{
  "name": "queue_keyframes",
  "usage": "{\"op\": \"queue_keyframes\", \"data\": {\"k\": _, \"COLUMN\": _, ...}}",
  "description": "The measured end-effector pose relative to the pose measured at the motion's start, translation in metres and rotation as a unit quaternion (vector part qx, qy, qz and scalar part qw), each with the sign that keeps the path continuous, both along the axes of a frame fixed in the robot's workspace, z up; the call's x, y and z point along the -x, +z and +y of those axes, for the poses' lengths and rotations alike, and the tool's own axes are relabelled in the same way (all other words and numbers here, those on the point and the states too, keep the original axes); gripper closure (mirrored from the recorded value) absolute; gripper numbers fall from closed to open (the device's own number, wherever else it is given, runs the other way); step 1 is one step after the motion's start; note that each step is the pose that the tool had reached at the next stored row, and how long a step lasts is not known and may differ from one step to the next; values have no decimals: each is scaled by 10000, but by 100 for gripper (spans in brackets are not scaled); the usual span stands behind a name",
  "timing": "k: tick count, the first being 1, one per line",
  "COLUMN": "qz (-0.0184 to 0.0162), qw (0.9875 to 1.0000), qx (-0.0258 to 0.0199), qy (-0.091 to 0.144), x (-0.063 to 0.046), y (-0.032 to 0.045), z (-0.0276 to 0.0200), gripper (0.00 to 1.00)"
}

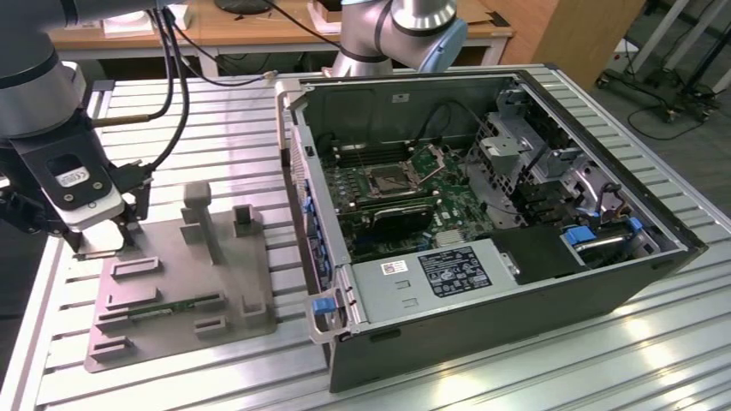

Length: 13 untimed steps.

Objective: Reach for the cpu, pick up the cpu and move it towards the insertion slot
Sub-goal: 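Pick up the cpu and move it towards the insertion slot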

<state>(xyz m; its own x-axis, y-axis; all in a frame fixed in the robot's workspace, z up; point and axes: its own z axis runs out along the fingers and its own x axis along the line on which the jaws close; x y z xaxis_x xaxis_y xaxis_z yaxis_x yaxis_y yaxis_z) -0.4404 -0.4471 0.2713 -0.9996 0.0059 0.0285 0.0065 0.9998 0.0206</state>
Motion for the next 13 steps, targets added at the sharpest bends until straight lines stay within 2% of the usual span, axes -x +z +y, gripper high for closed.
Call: {"op": "queue_keyframes", "data": {"k": 13, "qz": 0, "qw": 10000, "qx": 0, "qy": 0, "x": 0, "y": 46, "z": 0, "gripper": 45}}
